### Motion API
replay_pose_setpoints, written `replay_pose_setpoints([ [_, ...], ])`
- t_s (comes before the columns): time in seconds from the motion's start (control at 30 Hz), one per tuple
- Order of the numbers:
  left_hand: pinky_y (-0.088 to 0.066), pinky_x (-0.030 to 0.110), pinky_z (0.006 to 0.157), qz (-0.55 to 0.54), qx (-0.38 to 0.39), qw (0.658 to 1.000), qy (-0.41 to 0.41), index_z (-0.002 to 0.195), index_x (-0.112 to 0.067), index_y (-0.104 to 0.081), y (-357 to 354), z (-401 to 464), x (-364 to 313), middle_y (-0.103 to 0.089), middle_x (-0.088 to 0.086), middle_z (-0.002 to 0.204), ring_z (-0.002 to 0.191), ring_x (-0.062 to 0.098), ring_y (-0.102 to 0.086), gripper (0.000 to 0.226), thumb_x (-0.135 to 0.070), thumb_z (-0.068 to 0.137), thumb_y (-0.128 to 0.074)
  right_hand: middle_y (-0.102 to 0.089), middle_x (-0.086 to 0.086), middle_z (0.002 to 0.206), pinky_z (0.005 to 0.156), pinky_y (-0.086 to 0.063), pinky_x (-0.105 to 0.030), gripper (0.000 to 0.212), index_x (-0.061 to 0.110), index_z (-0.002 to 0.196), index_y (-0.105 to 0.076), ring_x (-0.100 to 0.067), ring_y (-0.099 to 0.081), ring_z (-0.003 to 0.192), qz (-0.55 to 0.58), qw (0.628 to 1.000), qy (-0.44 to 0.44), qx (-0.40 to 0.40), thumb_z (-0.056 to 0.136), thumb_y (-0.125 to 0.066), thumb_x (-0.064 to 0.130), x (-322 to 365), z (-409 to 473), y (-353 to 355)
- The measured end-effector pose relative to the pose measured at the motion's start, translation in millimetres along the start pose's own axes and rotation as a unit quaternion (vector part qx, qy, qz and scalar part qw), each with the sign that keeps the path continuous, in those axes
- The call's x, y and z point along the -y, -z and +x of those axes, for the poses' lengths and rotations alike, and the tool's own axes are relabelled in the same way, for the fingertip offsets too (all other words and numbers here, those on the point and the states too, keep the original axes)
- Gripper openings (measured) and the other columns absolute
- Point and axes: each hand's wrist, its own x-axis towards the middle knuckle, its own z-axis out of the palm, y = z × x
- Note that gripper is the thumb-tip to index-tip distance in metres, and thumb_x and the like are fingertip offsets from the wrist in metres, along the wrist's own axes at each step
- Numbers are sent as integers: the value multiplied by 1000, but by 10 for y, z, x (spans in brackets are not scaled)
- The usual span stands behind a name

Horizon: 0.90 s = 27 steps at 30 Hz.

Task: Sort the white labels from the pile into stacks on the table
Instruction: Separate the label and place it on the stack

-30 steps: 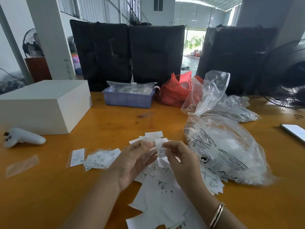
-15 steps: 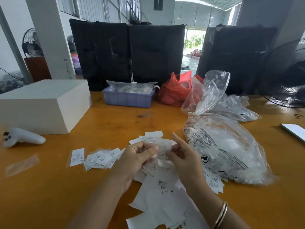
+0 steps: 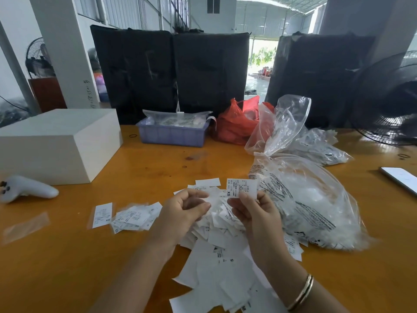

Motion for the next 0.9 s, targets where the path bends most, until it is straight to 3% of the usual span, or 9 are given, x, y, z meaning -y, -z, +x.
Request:
replay_pose_setpoints([
  [0.1,-55,25,75,2,0,1000,-6,93,-29,-69,-3,-2,2,-73,-10,80,76,7,-68,14,-19,83,-72,-75,-7,85,66,-52,-23,9,14,90,-60,-17,-72,81,-29,999,-8,13,85,-67,11,-46,-14,-22],
  [0.3,-52,19,68,-33,5,999,-10,92,-29,-70,-3,-8,-17,-73,-13,83,80,3,-68,17,-15,82,-73,-75,-8,84,55,-52,-17,11,11,97,-58,-13,-71,72,-33,999,-18,24,88,-64,8,-44,-37,-45],
  [0.47,-51,16,64,-66,17,998,-10,83,-37,-73,-2,-19,-45,-73,-12,83,83,3,-68,22,-15,80,-74,-75,-5,87,60,-51,-19,10,16,97,-61,-10,-69,72,-56,998,-12,22,88,-64,13,-39,-39,-47],
  [0.73,-52,15,64,-75,14,997,-10,87,-34,-73,-10,-15,-50,-73,-11,86,80,5,-68,21,-14,81,-73,-67,1,66,53,-46,-22,12,17,101,-62,-6,-57,57,-117,993,-12,34,89,-64,14,-32,-77,-65],
  [0.83,-52,15,66,-68,17,997,-16,87,-38,-73,-13,-18,-45,-73,-10,87,79,5,-68,23,-15,83,-71,-63,7,59,45,-42,-15,5,16,94,-65,-2,-53,49,-149,988,-3,38,90,-63,15,-14,-89,-66],
  [0.9,-53,16,67,-78,17,997,-14,87,-37,-73,-17,-16,-44,-73,-7,89,80,6,-68,23,-14,85,-69,-60,8,57,44,-39,-13,15,21,78,-68,-2,-50,48,-171,984,6,39,91,-61,18,-8,-99,-71],
])
